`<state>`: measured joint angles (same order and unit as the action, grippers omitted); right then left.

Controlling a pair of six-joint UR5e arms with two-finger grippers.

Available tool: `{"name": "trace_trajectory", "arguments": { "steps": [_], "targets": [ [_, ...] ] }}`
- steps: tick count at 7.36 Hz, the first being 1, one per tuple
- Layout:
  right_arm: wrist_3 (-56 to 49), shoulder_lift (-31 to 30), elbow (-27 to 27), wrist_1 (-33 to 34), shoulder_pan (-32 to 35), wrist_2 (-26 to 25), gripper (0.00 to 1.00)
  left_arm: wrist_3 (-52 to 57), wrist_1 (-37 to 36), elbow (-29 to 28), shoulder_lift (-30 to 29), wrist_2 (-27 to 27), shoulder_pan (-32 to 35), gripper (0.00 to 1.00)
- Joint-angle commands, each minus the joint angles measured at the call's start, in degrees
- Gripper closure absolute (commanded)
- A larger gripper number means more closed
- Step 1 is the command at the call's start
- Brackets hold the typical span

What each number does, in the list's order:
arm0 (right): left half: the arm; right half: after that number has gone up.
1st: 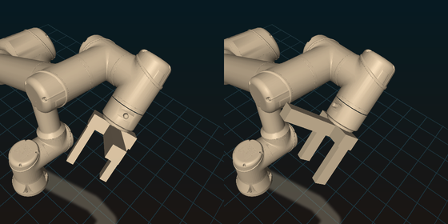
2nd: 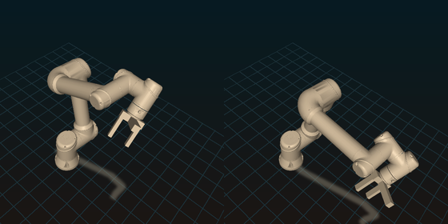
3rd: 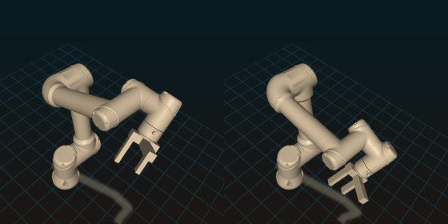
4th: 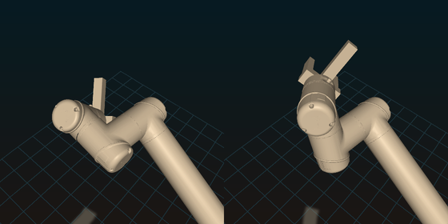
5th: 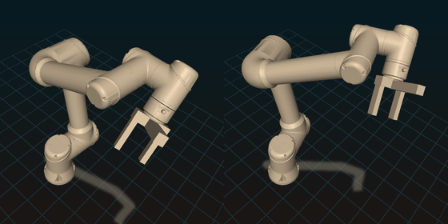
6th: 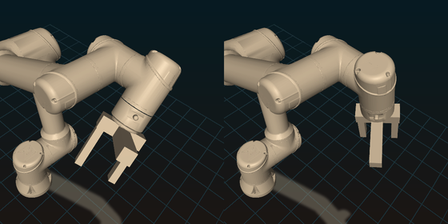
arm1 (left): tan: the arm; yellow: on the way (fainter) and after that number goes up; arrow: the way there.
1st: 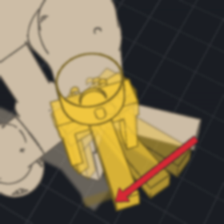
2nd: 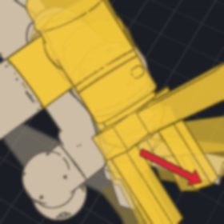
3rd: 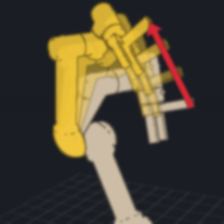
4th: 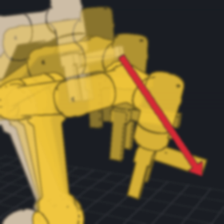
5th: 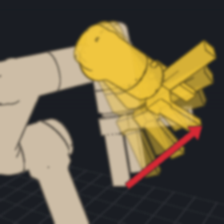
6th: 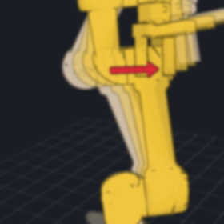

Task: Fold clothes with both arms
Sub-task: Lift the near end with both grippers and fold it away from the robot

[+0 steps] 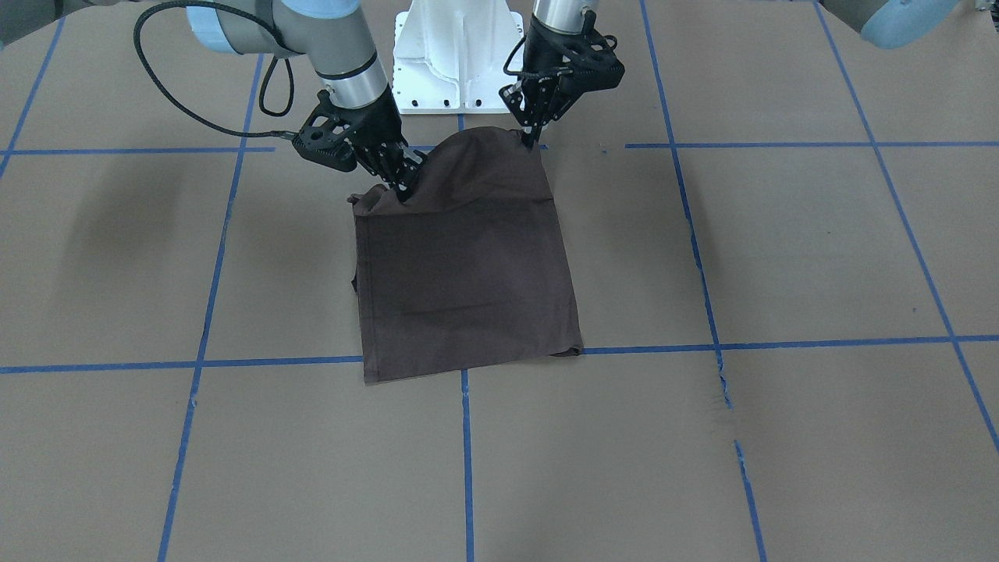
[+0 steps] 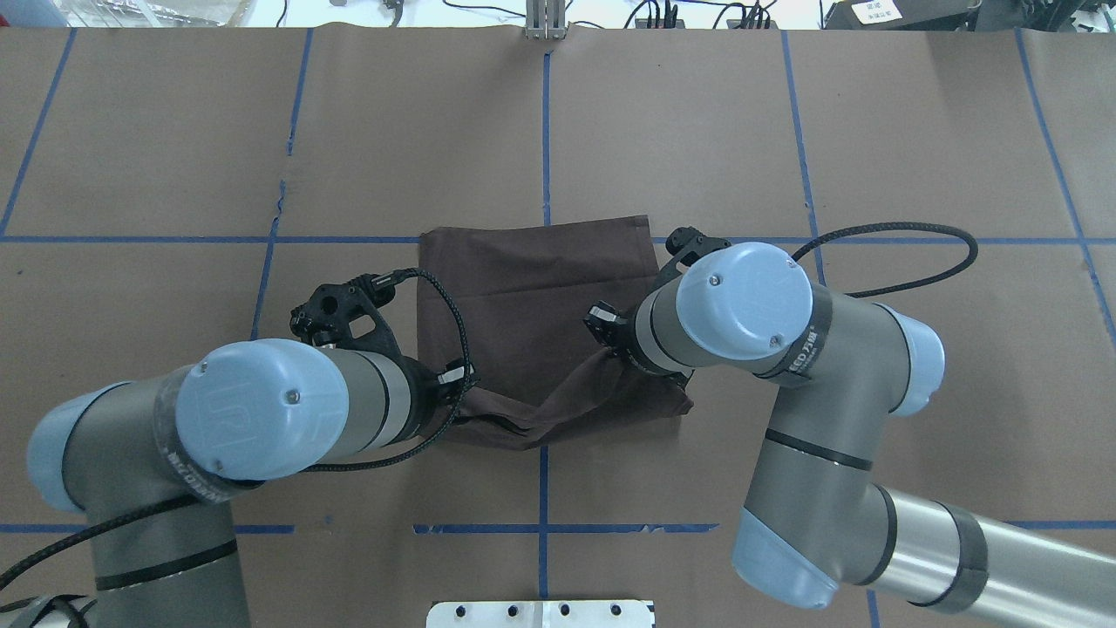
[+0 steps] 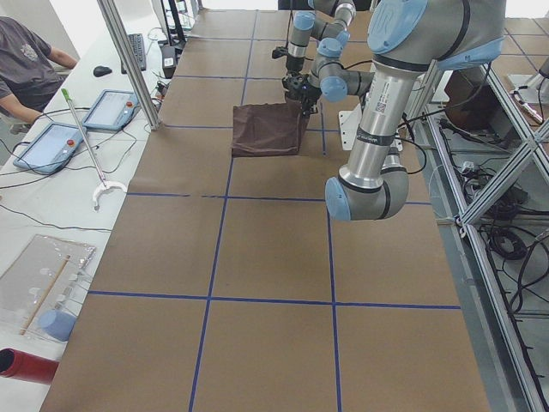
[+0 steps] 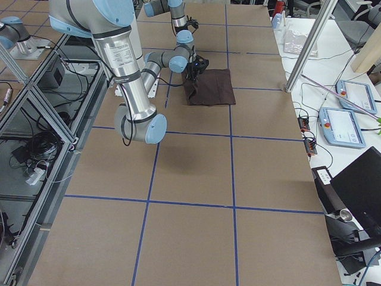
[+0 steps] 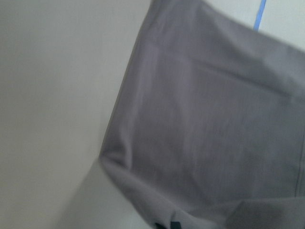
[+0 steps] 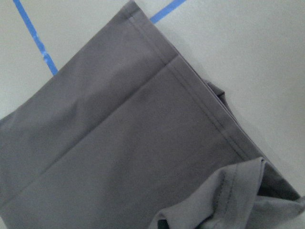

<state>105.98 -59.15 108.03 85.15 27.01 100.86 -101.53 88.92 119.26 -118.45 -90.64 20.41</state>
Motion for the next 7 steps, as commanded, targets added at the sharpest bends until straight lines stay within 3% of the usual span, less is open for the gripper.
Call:
{"name": "trace_trajectory", "arguments": {
  "steps": [1,2,5,6,7],
  "targets": [
    [-0.87,4.72,-6.48,-0.07,3.22,0.92,1.00,0.28,5.72,-5.78,-0.56,-0.07,3.05,1.00],
    [-0.78,7.09,-10.00,-0.07,3.49,0.92,1.00,0.37,5.73,-6.23,-0.56,-0.07,3.23,1.00],
    [-0.95,8.43,-13.36,-0.42,5.50,2.58,1.00,0.63,5.82,-7.80,-1.87,-0.07,5.60,1.00],
    [-0.96,8.87,-16.59,-4.68,8.12,5.38,1.00,0.64,6.00,-10.07,-3.27,-0.07,6.91,1.00],
    [-1.30,10.96,-22.71,-8.12,11.19,8.71,1.00,0.64,8.52,-16.01,-5.46,0.02,8.40,1.00]
  ]
}}
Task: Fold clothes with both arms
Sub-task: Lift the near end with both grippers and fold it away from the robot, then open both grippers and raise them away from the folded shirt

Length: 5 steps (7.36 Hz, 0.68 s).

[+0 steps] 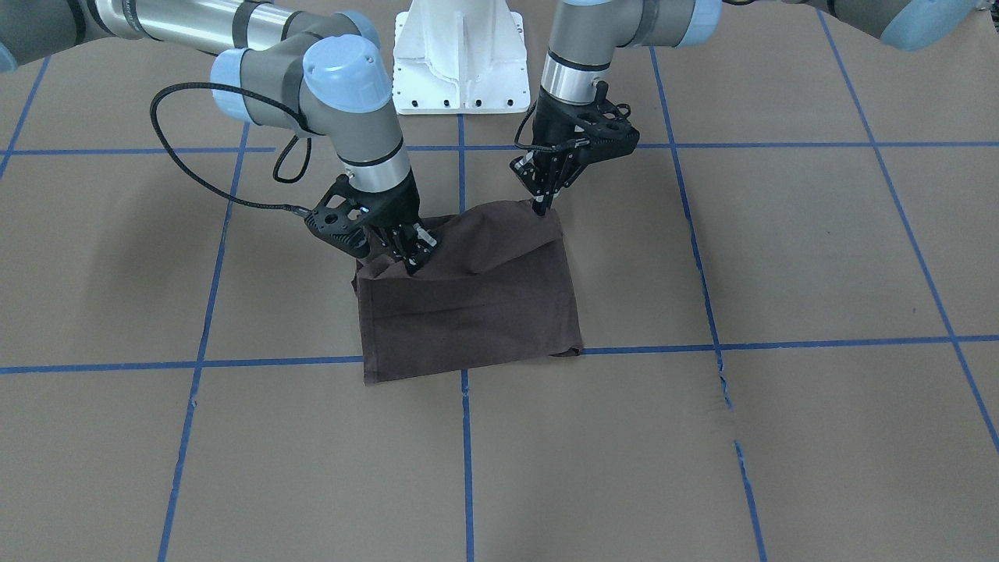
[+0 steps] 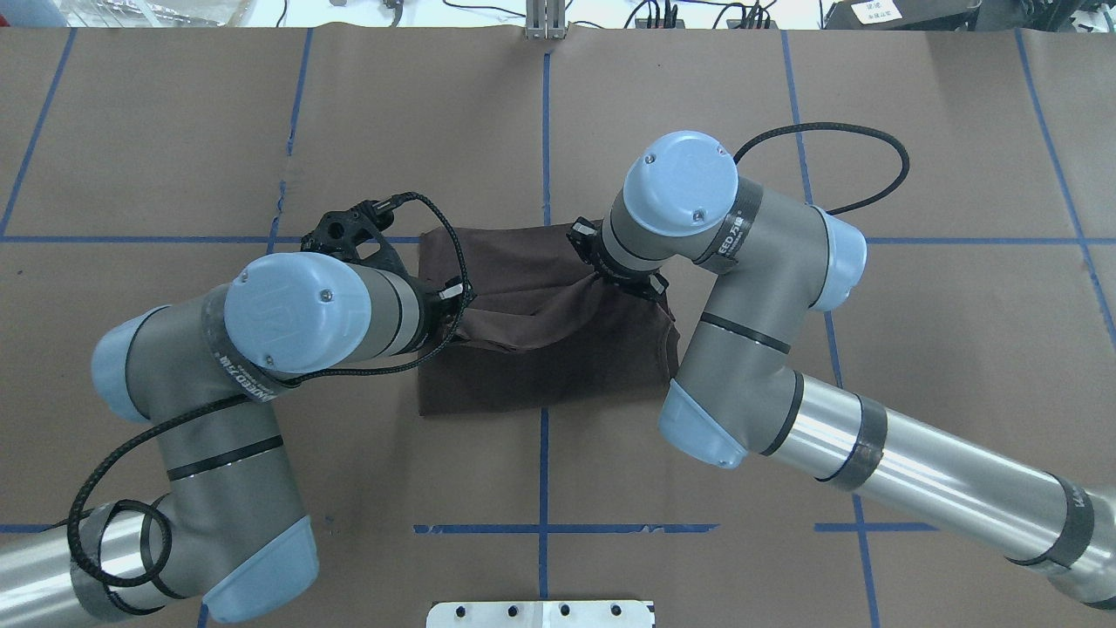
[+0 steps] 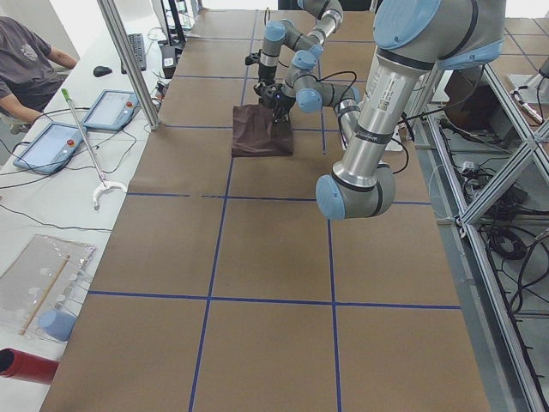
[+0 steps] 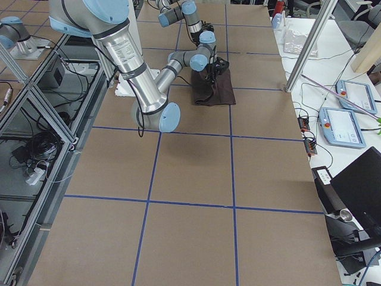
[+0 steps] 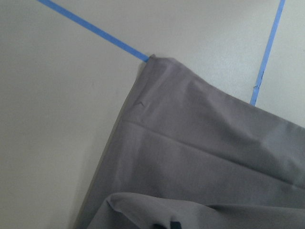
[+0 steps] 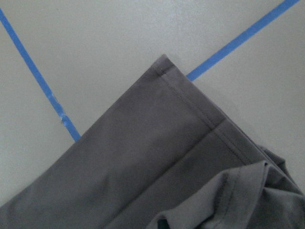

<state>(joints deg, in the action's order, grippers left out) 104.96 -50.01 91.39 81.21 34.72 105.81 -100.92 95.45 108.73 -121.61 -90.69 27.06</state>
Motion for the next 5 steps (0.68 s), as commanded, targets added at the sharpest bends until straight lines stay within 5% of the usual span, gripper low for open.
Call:
{"name": "trace_trajectory", "arguments": {
  "steps": [1,2,5],
  "targets": [
    [-5.24,5.50,-13.10,-4.92,5.17,6.31,0.21,3.51,5.33,-14.33,-5.63,-0.28,4.90,0.42],
    [-6.51,7.80,-17.09,-5.10,7.27,6.77,0.00,10.33,5.89,-19.64,-8.53,-0.89,8.41,0.00],
    [-13.45,10.99,-23.81,-5.37,12.55,11.50,0.00,22.51,7.37,-21.88,-9.17,-8.01,17.14,0.00]
  ]
}}
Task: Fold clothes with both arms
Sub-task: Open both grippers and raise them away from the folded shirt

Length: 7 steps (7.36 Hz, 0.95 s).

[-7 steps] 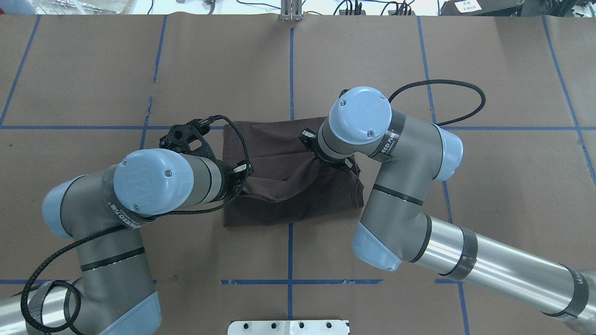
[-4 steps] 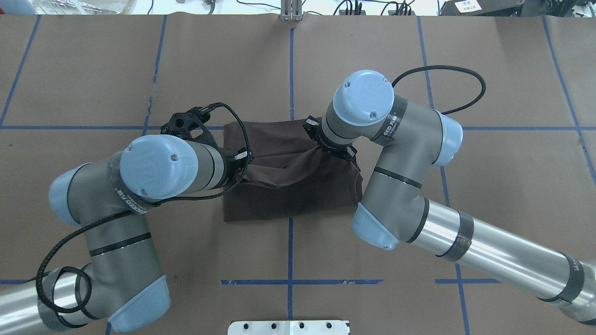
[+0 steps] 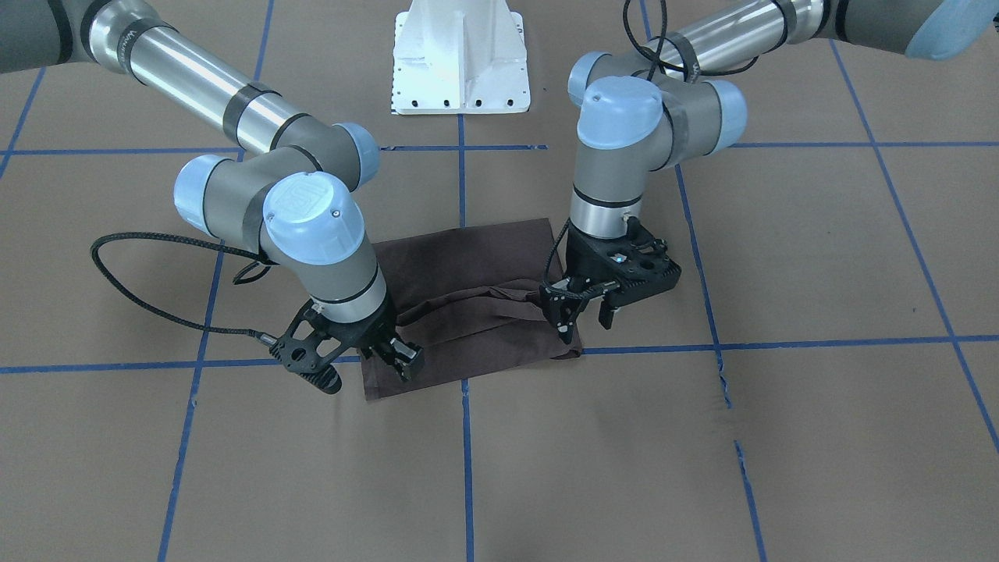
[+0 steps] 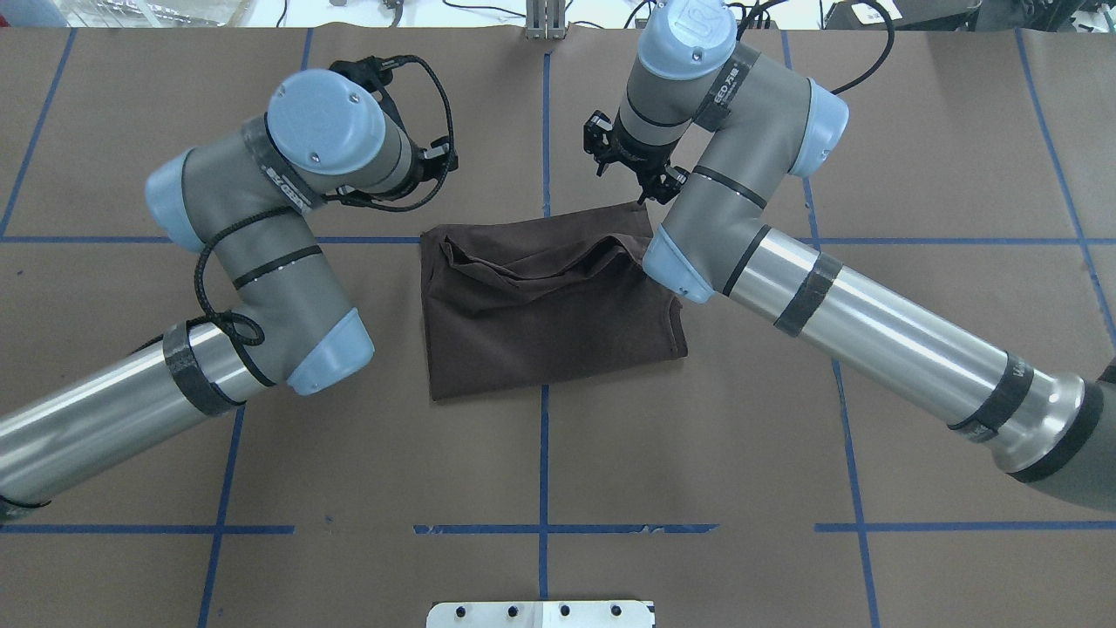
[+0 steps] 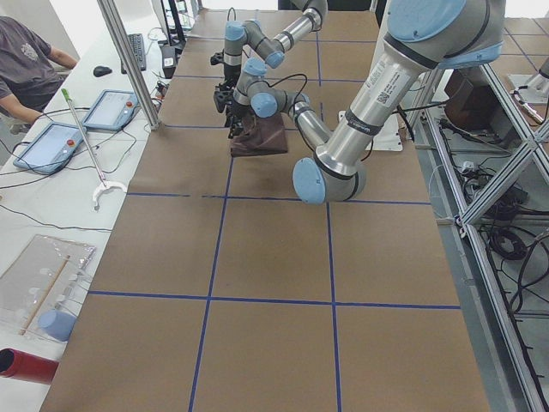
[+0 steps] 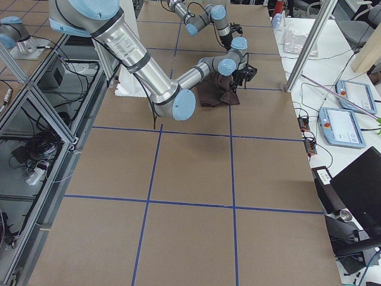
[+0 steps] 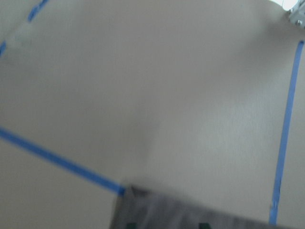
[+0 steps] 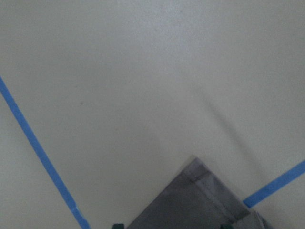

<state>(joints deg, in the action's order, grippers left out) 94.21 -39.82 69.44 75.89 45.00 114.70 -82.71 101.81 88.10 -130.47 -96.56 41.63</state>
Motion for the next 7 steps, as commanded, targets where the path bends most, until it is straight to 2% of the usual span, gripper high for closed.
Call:
{"name": "trace_trajectory", "arguments": {
  "steps": [1,3,4,5,6,7],
  "targets": [
    [-4.37,0.54,-1.33,0.04,3.24,4.55,0.00,4.40,3.19,-1.17,-0.22,-2.40,2.66,0.00],
    [-8.77,-1.75,5.33,0.83,1.77,4.31,0.00,6.06,4.78,-0.47,1.09,-5.03,2.66,0.00],
    [-8.87,-1.14,7.45,3.10,-0.33,3.78,0.00,10.25,6.02,0.40,2.84,-5.21,2.93,0.00],
    [-10.17,-0.96,12.08,8.95,-3.13,2.39,0.00,12.82,6.38,0.84,3.64,-5.13,3.54,0.00],
    [-10.97,-0.87,16.04,16.14,-7.86,-1.19,0.00,12.93,6.55,0.85,3.91,-5.13,3.89,0.00],
    [-11.85,-0.61,16.25,17.00,-13.22,-7.32,0.00,13.19,7.25,0.93,4.43,-5.13,3.98,0.00]
  ]
}}
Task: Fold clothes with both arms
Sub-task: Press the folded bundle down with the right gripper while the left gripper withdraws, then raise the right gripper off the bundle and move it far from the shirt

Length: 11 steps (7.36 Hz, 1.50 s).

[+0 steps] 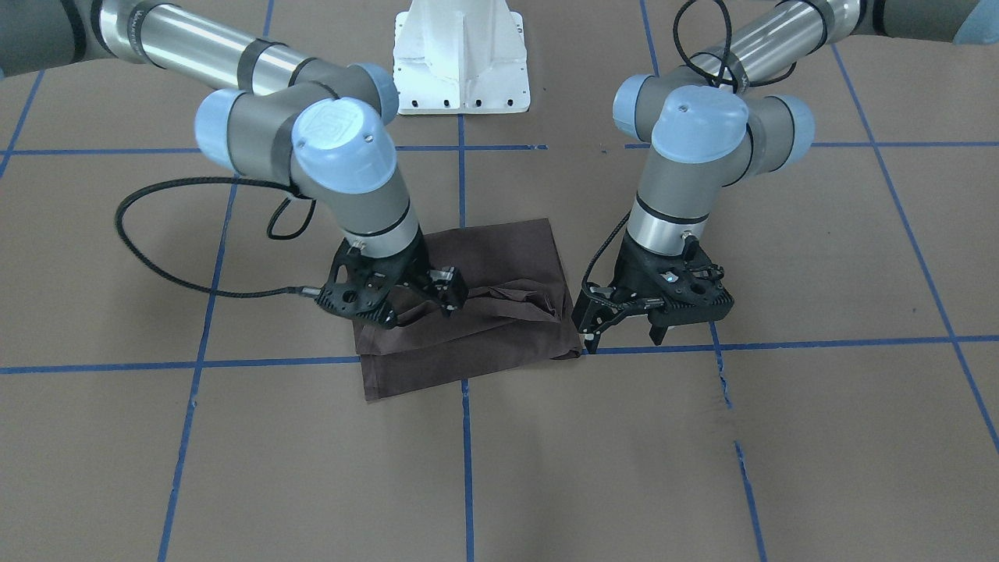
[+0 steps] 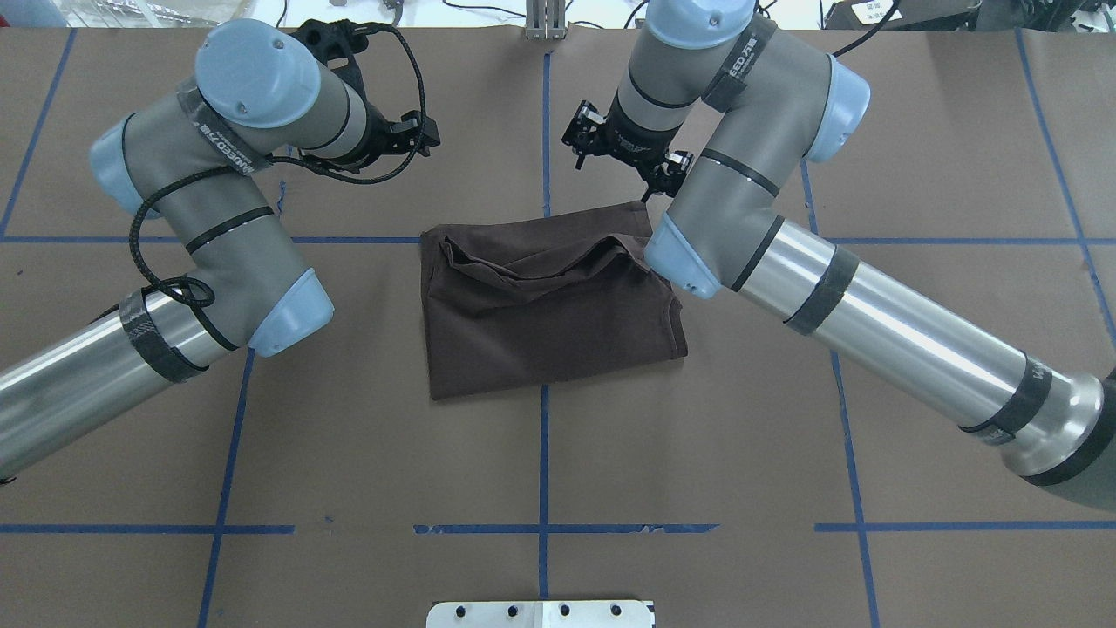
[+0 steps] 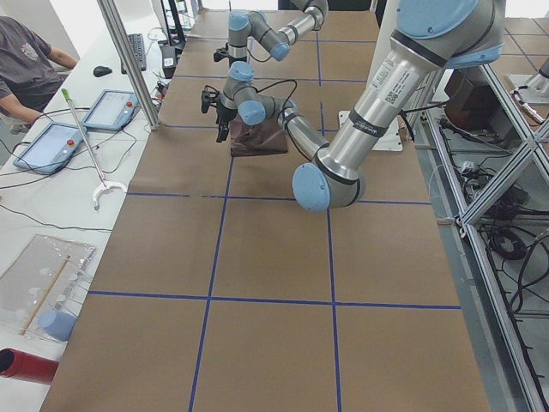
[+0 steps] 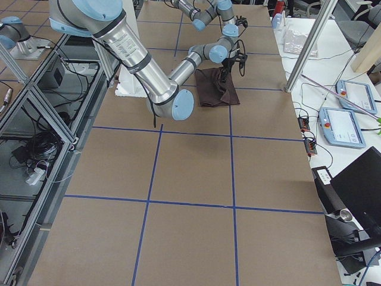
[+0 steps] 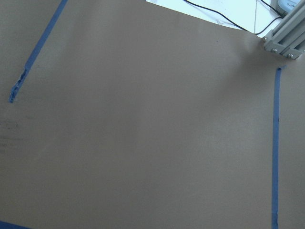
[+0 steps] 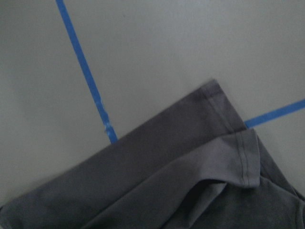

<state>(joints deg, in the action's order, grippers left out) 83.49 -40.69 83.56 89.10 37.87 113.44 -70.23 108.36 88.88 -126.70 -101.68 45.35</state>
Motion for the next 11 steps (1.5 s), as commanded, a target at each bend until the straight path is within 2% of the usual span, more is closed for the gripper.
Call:
{"name": "trace_trajectory", "arguments": {
  "steps": [1,2,4,6,9,10,11],
  "targets": [
    [-5.92,0.52,1.79,3.80,-10.49,-11.87,0.00,0.71,1.93,0.15,1.45,-0.01,0.26,0.00],
    [-8.84,0.79,1.18,3.28,-11.58,-13.76,0.00,0.71,2.03,0.24,1.63,-0.10,0.44,0.00],
    [-12.73,2.10,-2.76,1.97,-11.50,-13.95,0.00,0.89,2.29,0.33,1.98,-0.10,1.23,0.00],
    [-14.75,2.11,-6.90,-2.95,-11.07,-14.04,0.00,3.87,2.20,0.50,2.77,-0.10,2.28,0.00],
    [-16.51,2.80,-10.33,-5.43,-9.49,-14.04,0.00,3.96,2.29,0.50,3.12,-0.19,2.46,0.00],
    [-17.74,5.51,-14.87,-6.82,-7.65,-14.04,0.00,3.88,2.29,0.50,3.12,-0.19,2.55,0.00],
    [-18.27,7.62,-20.74,-11.18,-6.33,-14.04,0.00,3.96,2.20,0.50,3.12,-1.32,2.81,0.00]
  ]
}}
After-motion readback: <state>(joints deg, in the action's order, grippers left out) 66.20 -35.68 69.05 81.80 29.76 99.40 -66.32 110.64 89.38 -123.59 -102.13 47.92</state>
